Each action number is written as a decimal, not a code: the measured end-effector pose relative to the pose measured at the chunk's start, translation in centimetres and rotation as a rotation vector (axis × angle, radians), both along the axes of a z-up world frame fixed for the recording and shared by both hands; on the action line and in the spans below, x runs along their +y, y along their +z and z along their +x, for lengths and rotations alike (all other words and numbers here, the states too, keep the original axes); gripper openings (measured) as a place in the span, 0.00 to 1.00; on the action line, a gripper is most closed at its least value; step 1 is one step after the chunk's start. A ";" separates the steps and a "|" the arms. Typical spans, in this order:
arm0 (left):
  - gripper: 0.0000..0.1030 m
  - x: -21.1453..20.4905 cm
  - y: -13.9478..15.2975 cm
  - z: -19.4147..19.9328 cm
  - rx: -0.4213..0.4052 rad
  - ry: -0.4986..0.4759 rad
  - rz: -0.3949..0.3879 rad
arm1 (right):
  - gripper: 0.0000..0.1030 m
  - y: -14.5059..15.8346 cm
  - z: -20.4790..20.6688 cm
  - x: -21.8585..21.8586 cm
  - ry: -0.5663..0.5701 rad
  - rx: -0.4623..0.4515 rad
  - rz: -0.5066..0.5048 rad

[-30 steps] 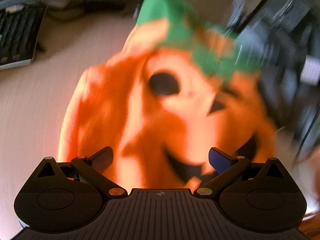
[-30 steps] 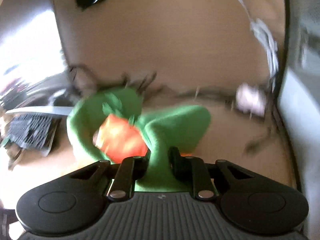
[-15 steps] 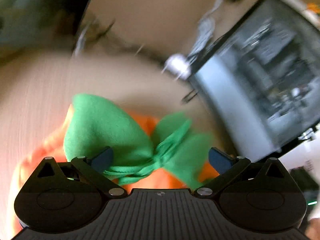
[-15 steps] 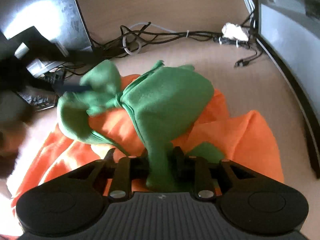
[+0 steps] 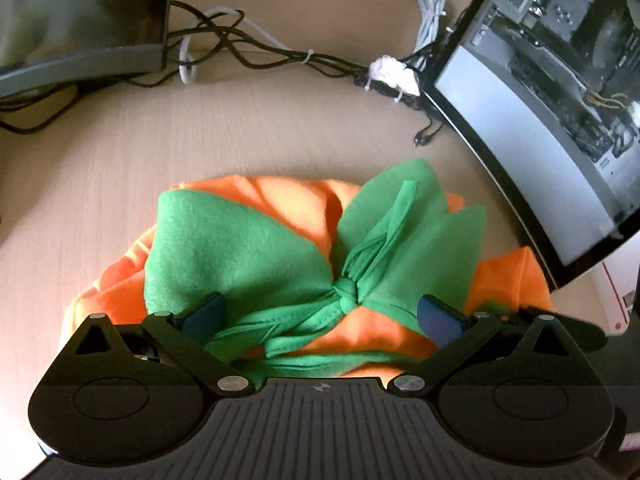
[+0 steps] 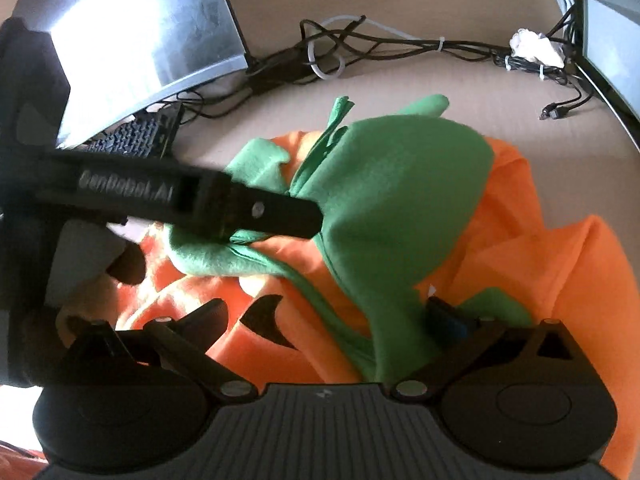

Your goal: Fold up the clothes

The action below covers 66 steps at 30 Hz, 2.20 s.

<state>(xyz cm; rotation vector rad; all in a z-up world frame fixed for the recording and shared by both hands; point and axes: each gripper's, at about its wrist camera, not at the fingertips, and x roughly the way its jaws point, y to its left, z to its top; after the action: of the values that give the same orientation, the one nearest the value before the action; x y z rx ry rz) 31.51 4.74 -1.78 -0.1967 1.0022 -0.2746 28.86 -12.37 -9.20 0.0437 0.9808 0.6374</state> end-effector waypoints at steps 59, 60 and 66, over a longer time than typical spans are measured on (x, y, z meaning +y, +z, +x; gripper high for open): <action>1.00 2.6 0.7 -5.2 -0.052 0.008 -0.205 | 0.48 0.3 15.5 6.1 0.256 0.079 -0.124; 1.00 3.7 1.0 -5.7 -0.058 0.040 -0.213 | 0.36 0.4 15.1 6.2 0.254 0.077 -0.133; 1.00 9.8 3.7 -7.2 -0.125 0.207 -0.218 | 0.07 3.8 11.0 5.5 0.255 -0.021 -0.083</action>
<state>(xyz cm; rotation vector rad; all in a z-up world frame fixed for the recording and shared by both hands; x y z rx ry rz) 24.28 14.55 1.91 -0.4734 0.8204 -0.2044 39.85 -6.87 -5.43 -0.1637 0.9998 0.8284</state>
